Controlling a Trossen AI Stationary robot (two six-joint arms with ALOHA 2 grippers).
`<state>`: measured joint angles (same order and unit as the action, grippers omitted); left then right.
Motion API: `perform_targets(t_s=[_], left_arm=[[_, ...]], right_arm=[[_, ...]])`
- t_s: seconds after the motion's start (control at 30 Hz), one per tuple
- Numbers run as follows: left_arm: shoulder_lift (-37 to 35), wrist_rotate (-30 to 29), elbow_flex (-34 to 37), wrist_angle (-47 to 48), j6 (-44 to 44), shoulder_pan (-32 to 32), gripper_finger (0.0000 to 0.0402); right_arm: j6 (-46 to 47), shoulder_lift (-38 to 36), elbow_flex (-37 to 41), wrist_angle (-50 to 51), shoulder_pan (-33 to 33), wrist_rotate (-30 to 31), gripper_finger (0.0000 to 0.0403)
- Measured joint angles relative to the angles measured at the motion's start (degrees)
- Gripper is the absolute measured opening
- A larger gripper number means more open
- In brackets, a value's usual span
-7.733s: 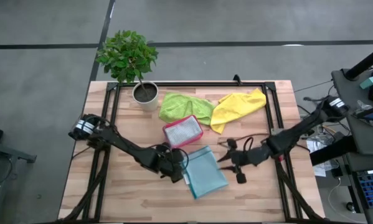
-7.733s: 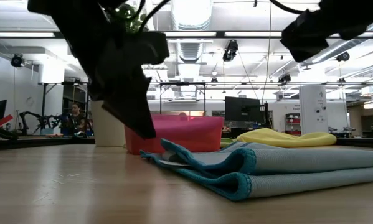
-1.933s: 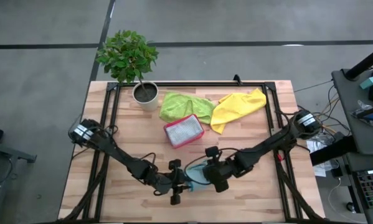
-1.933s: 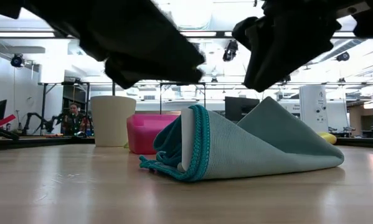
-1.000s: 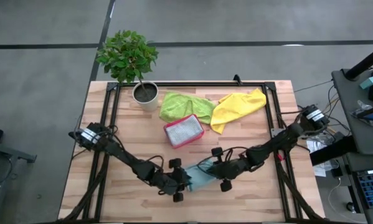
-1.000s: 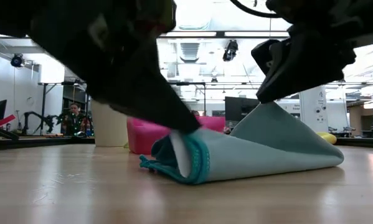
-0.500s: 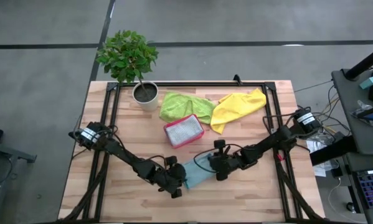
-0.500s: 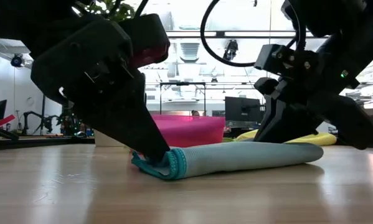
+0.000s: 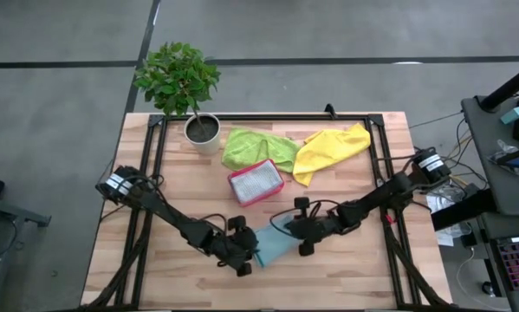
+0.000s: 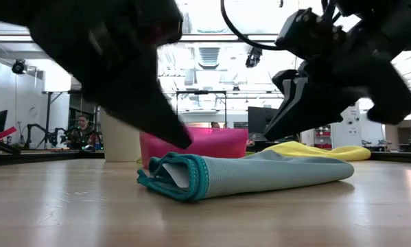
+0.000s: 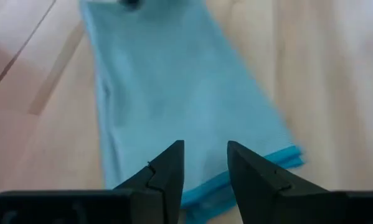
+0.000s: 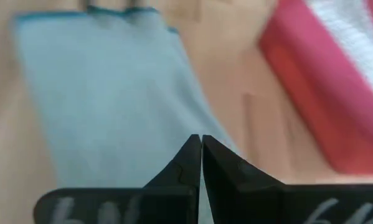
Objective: Fold microfiber towels
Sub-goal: Fold the blue microfiber cloth
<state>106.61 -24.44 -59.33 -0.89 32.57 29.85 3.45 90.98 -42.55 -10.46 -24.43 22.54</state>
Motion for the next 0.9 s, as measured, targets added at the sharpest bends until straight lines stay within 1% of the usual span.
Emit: perform_targets(t_s=[0.13, 0.27, 0.37, 0.57, 0.73, 0.9], left_arm=[[0.2, -1.5, 1.8, 0.8, 2.5, -0.2, 0.0107], [0.2, -2.3, 3.3, 2.9, 5.0, -0.4, 0.0107], [0.2, -2.5, 4.4, 2.5, 7.5, -0.5, 0.0107], [0.2, -2.7, 4.8, 2.8, 7.6, -0.5, 0.0107], [-0.8, -1.1, 4.6, 3.7, 7.5, -0.6, 0.0107], [-3.8, 0.3, 4.6, 4.0, 6.2, -0.5, 0.0107]], right_arm=[[1.8, 0.0, 1.8, -5.5, -0.6, -5.0, 0.0009], [3.1, 0.1, 4.8, -8.4, -1.3, -5.3, 0.0009], [6.0, 0.0, 7.0, -8.7, -1.2, -5.1, 0.0009], [8.2, 0.1, 10.5, -9.1, -1.2, -5.0, 0.0009], [9.4, -0.7, 11.4, -8.6, -1.2, -4.9, 0.0009], [9.5, -2.1, 11.0, -7.0, -1.2, -5.0, 0.0009]])
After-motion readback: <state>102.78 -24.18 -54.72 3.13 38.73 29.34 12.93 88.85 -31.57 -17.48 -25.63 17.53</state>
